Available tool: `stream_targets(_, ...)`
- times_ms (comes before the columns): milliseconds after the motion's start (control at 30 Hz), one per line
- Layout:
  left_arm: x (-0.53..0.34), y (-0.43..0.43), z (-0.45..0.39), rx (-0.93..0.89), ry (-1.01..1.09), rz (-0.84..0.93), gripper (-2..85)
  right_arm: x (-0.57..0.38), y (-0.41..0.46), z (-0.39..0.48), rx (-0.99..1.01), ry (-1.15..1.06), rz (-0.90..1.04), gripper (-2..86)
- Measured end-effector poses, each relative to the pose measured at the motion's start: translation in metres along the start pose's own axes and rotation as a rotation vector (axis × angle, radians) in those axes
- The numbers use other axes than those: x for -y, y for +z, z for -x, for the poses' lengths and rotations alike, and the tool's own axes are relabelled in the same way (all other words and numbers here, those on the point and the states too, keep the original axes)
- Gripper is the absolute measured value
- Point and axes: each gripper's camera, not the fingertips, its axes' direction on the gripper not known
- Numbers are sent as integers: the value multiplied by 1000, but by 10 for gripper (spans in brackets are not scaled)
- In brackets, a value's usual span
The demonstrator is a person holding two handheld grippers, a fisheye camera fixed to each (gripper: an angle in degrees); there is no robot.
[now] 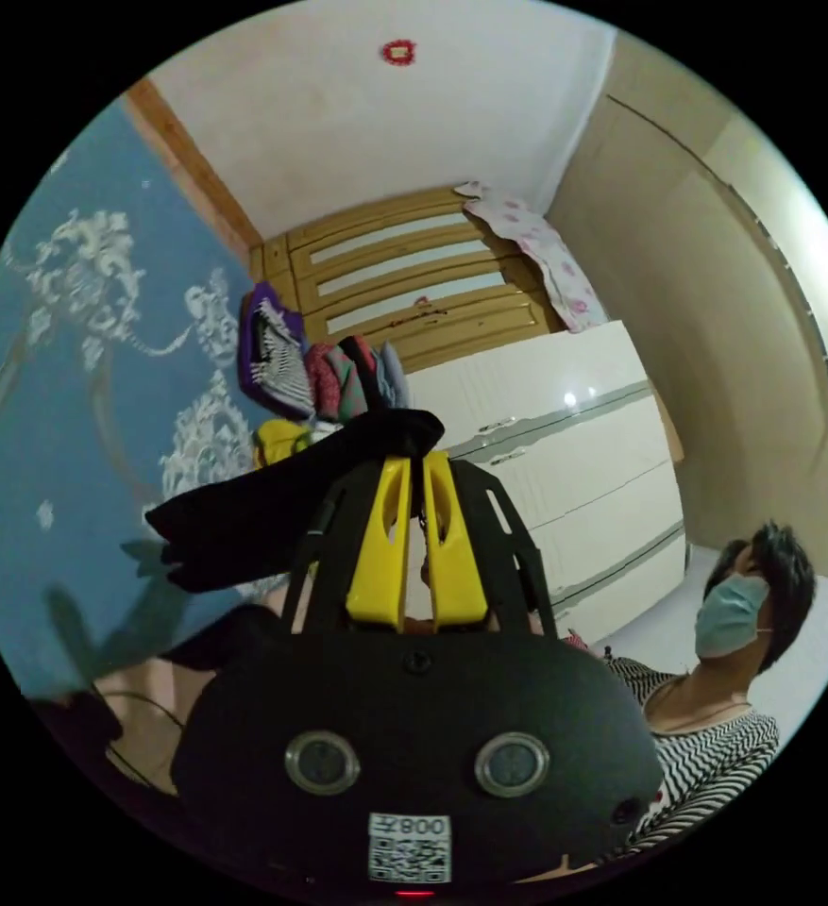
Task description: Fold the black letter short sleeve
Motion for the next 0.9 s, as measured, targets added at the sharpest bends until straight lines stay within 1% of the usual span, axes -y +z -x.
stream_targets(133,49,106,-47,-49,192,47,27,45,-76,47,-34,-150,-81,16)
stream_targets(200,60,150,-65,-69,262,68,27,63,-130,84,-96,-254,-118,17)
stream_targets(333,60,254,-73,-107,308,157,26,66,-207,110,-182,-305,-164,18)
stream_targets(367,57,270,-70,-110,299,177,26,62,-232,108,-216,-290,-178,18)
stream_targets(433,38,330,-44,-103,213,267,26,51,-267,94,-258,-223,-211,18)
stream_targets(467,32,345,-35,-94,181,293,26,42,-290,77,-282,-156,-224,17)
stream_targets(500,18,374,-16,-56,132,360,26,30,-312,55,-305,-71,-242,17)
stream_targets(533,2,402,4,17,74,441,25,24,-322,44,-316,-24,-251,17)
stream_targets(567,-6,415,14,53,36,484,25,10,-341,17,-325,89,-263,17)
stream_targets(600,-21,439,34,106,-28,567,25,-5,-357,-10,-318,216,-273,18)
stream_targets(633,-33,455,48,120,-70,611,25,-13,-364,-21,-320,274,-280,18)
stream_targets(667,-38,461,53,115,-89,615,25,-26,-374,-37,-309,338,-285,19)
stream_targets(767,-48,485,60,78,-108,611,25,-41,-397,-44,-251,334,-309,19)
stream_targets(900,-52,520,58,118,-38,660,27,-37,-421,-30,-343,308,-233,20)
